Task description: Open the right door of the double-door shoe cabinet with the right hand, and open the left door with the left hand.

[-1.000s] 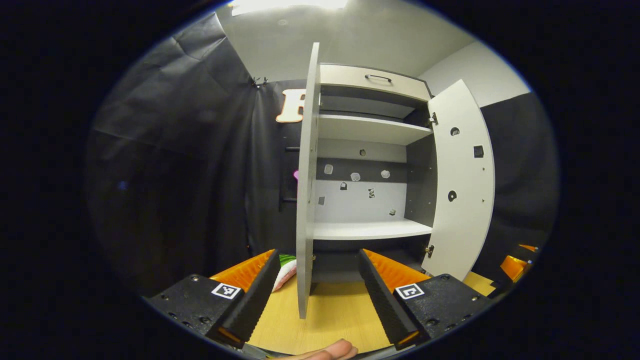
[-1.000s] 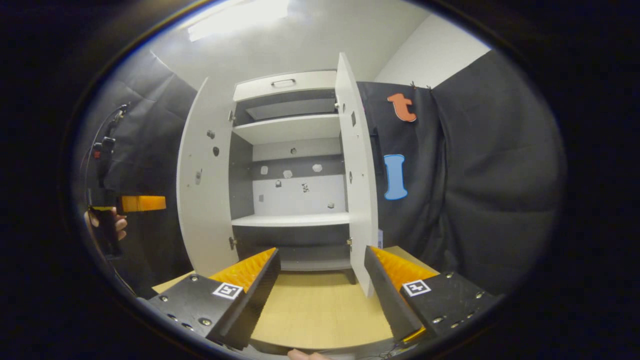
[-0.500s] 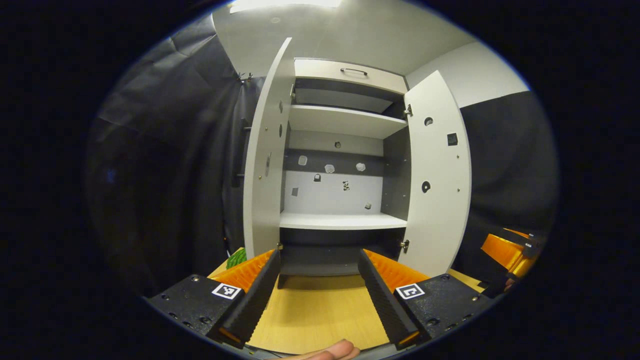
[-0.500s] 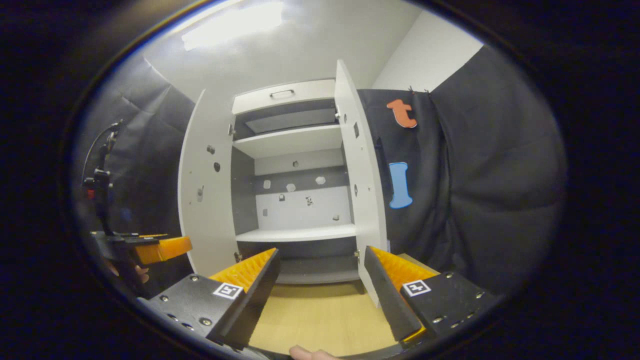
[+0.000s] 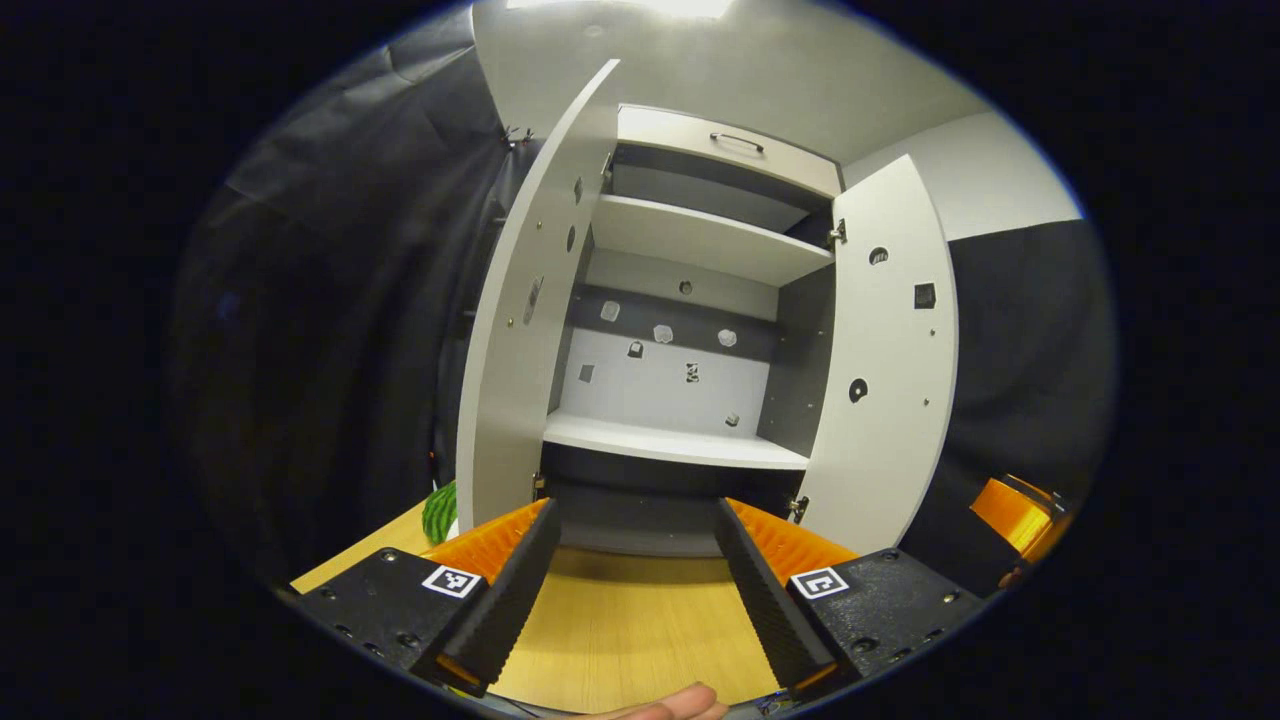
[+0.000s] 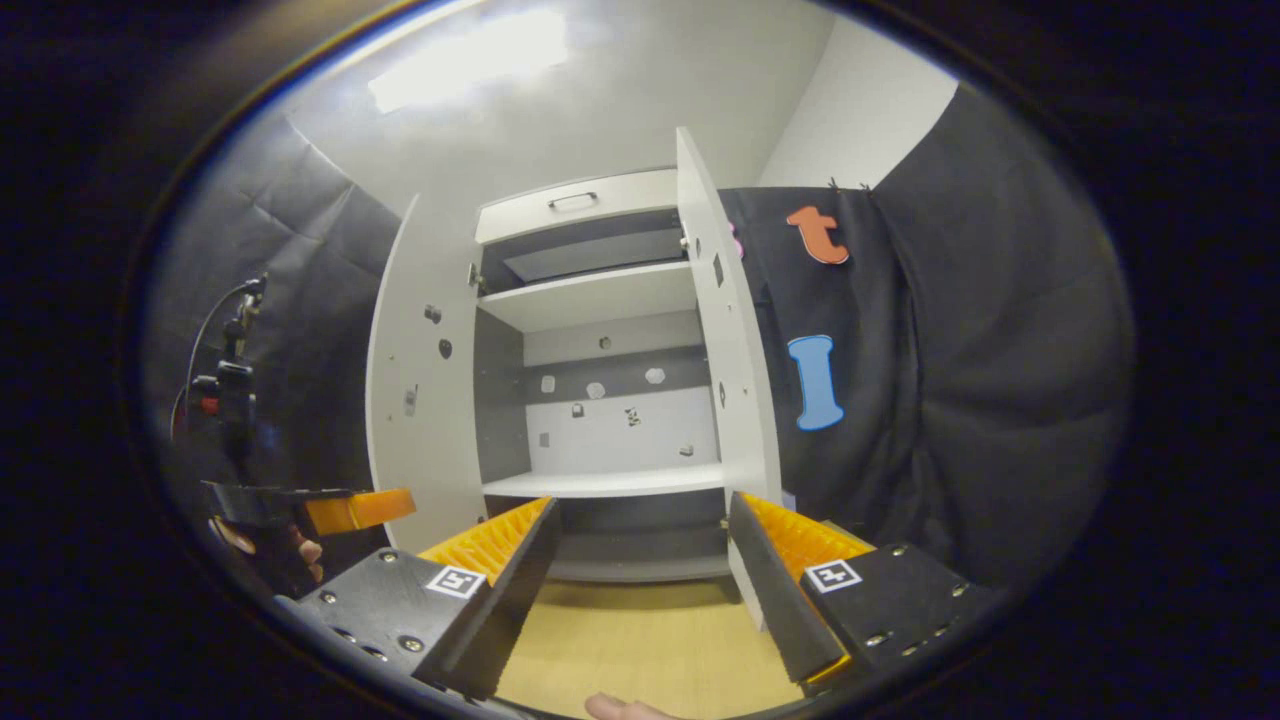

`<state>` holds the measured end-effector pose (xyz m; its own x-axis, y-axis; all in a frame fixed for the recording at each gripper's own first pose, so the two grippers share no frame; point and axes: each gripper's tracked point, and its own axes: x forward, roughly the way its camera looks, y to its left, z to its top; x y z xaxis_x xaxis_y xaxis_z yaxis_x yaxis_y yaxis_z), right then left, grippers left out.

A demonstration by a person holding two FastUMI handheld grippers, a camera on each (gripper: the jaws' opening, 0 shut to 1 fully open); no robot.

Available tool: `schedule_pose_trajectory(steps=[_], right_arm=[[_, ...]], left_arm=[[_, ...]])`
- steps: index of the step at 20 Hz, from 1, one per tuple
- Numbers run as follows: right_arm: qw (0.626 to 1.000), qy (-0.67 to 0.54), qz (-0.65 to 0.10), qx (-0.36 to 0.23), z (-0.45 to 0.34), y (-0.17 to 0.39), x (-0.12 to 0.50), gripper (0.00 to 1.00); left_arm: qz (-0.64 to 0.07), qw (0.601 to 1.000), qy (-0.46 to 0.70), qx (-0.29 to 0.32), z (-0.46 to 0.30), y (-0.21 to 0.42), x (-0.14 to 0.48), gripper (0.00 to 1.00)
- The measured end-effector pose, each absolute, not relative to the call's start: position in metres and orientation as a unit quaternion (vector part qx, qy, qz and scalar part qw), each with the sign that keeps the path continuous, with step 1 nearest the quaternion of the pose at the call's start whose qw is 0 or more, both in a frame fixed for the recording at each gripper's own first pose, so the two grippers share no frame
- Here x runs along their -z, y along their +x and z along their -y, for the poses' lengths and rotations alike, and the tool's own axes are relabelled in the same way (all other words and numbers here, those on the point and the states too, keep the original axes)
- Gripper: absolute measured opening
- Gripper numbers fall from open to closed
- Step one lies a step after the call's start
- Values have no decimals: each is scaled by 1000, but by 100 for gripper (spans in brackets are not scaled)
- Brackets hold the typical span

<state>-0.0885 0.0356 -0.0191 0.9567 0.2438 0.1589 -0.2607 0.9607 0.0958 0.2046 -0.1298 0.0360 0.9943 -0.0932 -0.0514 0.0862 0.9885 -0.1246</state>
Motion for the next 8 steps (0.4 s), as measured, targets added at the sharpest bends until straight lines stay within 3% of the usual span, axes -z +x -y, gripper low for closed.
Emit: schedule_pose_trajectory(steps=[2, 8], right_arm=[[987, 59, 81, -128, -35, -85, 17, 100], [991, 43, 74, -106, -18, -64, 22, 100]], left_arm=[[-31, 997, -60, 41, 131, 205, -34, 93], [-29, 999, -17, 19, 125, 215, -36, 97]])
